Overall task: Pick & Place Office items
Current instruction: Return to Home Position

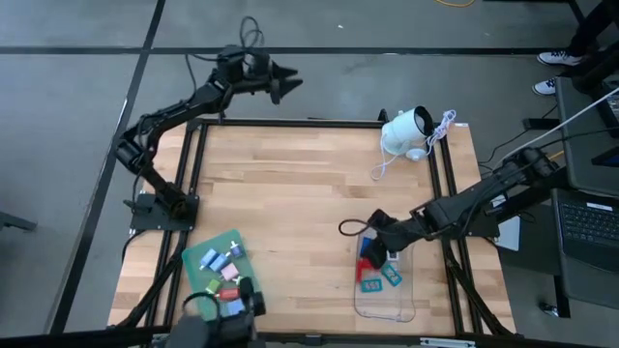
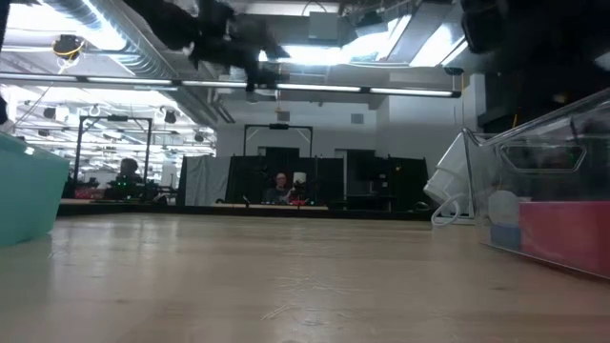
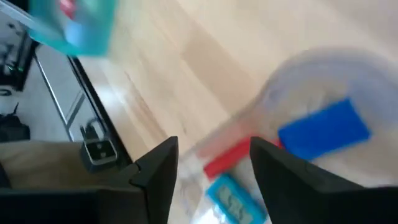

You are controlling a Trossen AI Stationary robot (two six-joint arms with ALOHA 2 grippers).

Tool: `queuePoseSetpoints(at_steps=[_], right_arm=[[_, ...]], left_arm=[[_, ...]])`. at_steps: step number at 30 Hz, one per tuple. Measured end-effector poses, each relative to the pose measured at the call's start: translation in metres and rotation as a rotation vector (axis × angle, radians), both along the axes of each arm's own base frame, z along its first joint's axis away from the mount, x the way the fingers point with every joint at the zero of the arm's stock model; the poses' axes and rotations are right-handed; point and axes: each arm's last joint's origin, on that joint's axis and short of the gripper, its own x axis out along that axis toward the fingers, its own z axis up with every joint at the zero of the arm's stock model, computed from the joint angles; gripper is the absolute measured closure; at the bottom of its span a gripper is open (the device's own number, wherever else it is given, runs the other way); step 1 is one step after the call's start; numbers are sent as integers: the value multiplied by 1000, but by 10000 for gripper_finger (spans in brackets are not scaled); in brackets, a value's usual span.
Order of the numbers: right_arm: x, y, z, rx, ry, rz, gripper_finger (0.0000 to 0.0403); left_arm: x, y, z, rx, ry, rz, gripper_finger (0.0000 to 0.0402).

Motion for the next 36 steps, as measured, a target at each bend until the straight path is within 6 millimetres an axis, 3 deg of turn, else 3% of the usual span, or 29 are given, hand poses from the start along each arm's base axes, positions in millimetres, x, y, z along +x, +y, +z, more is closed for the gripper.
queuePoseSetpoints(at_steps=[4,9,14,18,21,24,27,31,34,36], right_arm=[[3,-16,20,-109,-180,-22,209],[-3,-47,65,-321,-506,-159,220],[-31,-72,118,-436,-820,-287,225],[-59,-83,145,-506,-973,-372,225],[-76,-88,152,-453,-1011,-462,225],[-84,-89,156,-408,-1036,-475,225],[-86,-89,154,-527,-1018,-372,225],[-84,-84,150,-502,-1023,-192,225],[-84,-83,152,-506,-1044,-176,225],[-86,-82,157,-616,-1096,-117,222]], left_arm=[[-14,-18,39,116,-113,124,130],[-48,-57,90,289,-181,320,146],[-88,-102,125,330,-228,366,154],[-126,-144,144,351,-256,423,155],[-150,-171,154,371,-310,431,155],[-171,-193,158,283,-395,447,155],[-186,-210,160,205,-460,438,155],[-196,-222,159,212,-460,426,155],[-201,-233,154,120,-454,309,155],[-202,-240,154,221,-394,204,155]])
